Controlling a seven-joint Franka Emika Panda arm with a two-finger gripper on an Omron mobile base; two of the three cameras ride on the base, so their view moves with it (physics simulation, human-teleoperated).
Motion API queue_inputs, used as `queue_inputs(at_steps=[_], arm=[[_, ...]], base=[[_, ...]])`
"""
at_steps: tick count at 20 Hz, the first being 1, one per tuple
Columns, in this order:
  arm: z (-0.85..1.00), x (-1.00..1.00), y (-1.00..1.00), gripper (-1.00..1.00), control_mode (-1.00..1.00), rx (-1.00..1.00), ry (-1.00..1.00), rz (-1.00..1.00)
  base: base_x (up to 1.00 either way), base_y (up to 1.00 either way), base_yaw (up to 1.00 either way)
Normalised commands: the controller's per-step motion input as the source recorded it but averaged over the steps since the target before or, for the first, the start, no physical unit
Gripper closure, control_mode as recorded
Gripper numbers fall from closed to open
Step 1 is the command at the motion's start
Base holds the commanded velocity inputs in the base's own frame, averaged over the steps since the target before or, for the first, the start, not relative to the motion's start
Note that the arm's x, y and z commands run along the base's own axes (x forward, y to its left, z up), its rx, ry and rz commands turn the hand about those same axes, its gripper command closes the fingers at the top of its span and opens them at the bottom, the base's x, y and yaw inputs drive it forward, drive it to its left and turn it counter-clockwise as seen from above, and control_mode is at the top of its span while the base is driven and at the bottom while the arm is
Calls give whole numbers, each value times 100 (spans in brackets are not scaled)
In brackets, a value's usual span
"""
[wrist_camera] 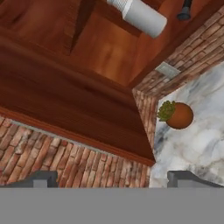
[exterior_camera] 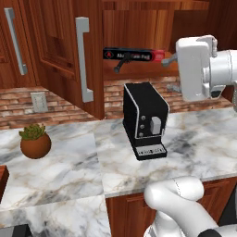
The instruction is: Pick the spray and dish brush from the cabinet and place them on the counter.
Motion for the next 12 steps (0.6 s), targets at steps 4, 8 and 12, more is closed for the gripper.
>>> queue_inputs(at_steps=[4,8,12], arm=[[7,21,19,-100,-100,9,8,10],[0,21,24,-100,-100,7,9,10],[0,21,27,-100,-100,5,11,9]], base=[[0,0,0],[0,0,0],[0,0,0]])
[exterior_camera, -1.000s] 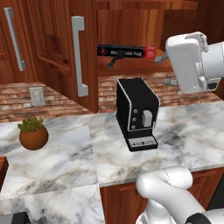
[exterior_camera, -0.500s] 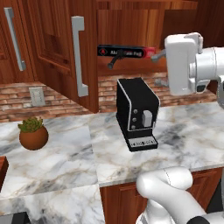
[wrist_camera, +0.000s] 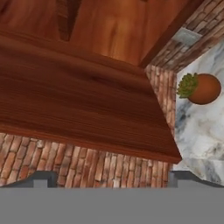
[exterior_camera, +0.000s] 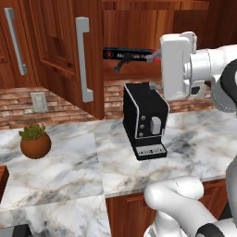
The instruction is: Pick the spray and dish brush from the cabinet and place them on the counter.
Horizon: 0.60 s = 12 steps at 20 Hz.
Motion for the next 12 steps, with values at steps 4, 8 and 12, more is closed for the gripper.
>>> queue_inputs(at_steps=[4,8,12], arm=[[-1,19,19,-100,-100,4,10,9],[-1,26,15,-100,-100,5,10,8],[0,17,18,-100,-100,4,7,9]], base=[[0,0,0],[0,0,0],[0,0,0]])
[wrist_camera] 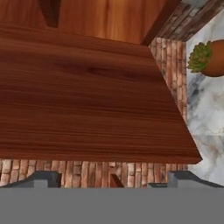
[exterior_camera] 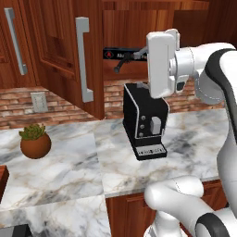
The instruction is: Pick the spray and dish brush from the cabinet and place them on the counter.
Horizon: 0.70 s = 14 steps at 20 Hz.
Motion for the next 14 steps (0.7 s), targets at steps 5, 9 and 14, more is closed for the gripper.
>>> queue_inputs(at_steps=[5,9,14], arm=[[0,7,26,-100,-100,1,2,9],[0,0,28,-100,-100,0,2,9],[-6,2,24,-100,-100,0,2,9]], base=[[0,0,0],[0,0,0],[0,0,0]])
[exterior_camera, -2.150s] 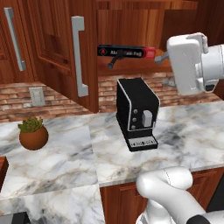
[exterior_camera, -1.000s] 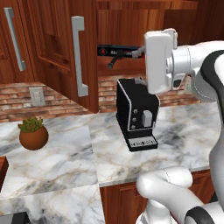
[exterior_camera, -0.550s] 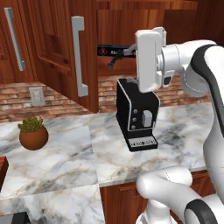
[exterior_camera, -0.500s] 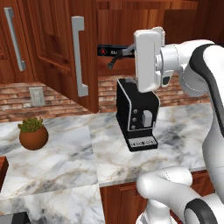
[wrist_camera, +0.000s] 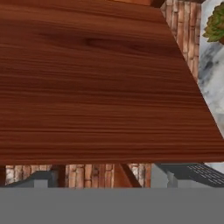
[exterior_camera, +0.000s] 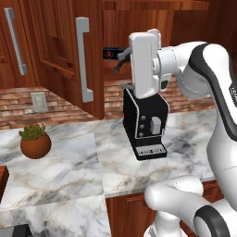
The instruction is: Pick the spray and dish brush from the cabinet and place them on the counter.
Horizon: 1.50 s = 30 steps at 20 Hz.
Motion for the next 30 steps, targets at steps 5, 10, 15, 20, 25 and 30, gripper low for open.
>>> queue_inputs(at_steps=[5,10,15,20,25,30], arm=[[-18,27,14,-100,-100,4,8,10],[-3,11,15,-100,-100,3,2,11],[0,4,30,-100,-100,2,0,10],[0,6,35,-100,-100,0,2,11],[0,7,40,-100,-100,0,3,12],[3,-4,43,-100,-100,0,0,11]], base=[[0,0,0],[0,0,0],[0,0,0],[0,0,0],[0,0,0],[0,0,0]])
